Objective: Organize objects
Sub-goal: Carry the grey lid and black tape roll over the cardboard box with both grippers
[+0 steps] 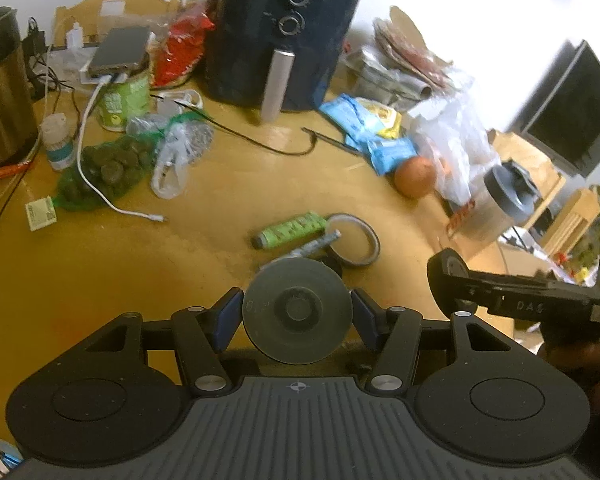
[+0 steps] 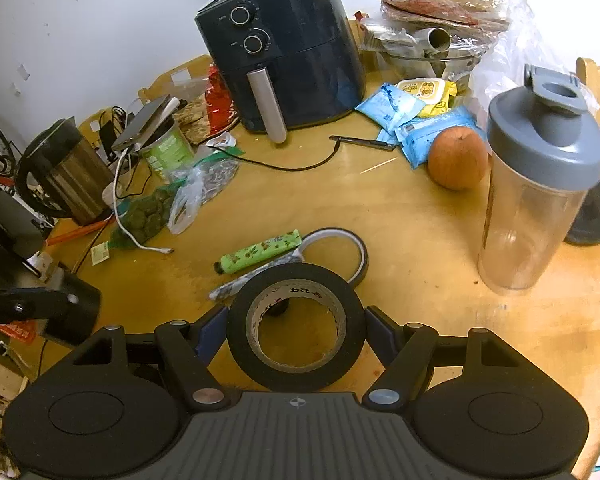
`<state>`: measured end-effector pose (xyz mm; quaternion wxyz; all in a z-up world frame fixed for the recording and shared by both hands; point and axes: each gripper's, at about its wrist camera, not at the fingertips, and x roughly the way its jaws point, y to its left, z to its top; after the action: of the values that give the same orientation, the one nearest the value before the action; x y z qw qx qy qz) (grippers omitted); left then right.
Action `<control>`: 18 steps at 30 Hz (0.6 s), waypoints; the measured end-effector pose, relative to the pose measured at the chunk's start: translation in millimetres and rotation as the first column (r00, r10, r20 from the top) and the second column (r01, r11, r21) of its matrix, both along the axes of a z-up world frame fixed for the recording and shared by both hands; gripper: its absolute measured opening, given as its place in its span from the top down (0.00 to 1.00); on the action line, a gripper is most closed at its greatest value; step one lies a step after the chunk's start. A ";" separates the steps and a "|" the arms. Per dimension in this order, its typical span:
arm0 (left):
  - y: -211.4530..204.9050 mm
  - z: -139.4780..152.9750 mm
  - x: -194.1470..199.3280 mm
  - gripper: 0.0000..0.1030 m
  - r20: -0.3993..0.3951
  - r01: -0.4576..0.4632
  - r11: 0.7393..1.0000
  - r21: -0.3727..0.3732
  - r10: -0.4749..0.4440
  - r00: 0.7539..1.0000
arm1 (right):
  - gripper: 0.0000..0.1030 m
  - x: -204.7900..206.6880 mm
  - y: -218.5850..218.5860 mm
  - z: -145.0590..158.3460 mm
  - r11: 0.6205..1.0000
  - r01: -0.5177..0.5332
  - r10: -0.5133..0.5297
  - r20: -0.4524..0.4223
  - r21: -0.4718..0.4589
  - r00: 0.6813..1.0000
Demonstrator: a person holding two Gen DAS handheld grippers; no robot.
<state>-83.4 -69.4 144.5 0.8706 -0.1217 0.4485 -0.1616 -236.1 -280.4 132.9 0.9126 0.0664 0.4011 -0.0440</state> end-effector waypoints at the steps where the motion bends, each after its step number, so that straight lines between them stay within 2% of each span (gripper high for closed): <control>1: -1.8 -1.2 -2.0 0.44 -0.002 0.008 1.000 0.001 -0.008 1.000 | 0.27 -3.5 0.5 0.6 1.000 0.000 0.000 0.001 0.003 1.000; 18: -43.8 -33.0 -18.3 0.44 -0.063 0.146 0.989 0.035 -0.143 0.988 | 0.27 -50.8 2.0 11.9 1.000 0.010 -0.011 0.020 0.021 1.000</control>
<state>-101.8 -113.2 111.4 0.8450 -0.0763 0.4852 -0.2116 -286.8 -278.4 144.9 0.9156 0.0787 0.3918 -0.0437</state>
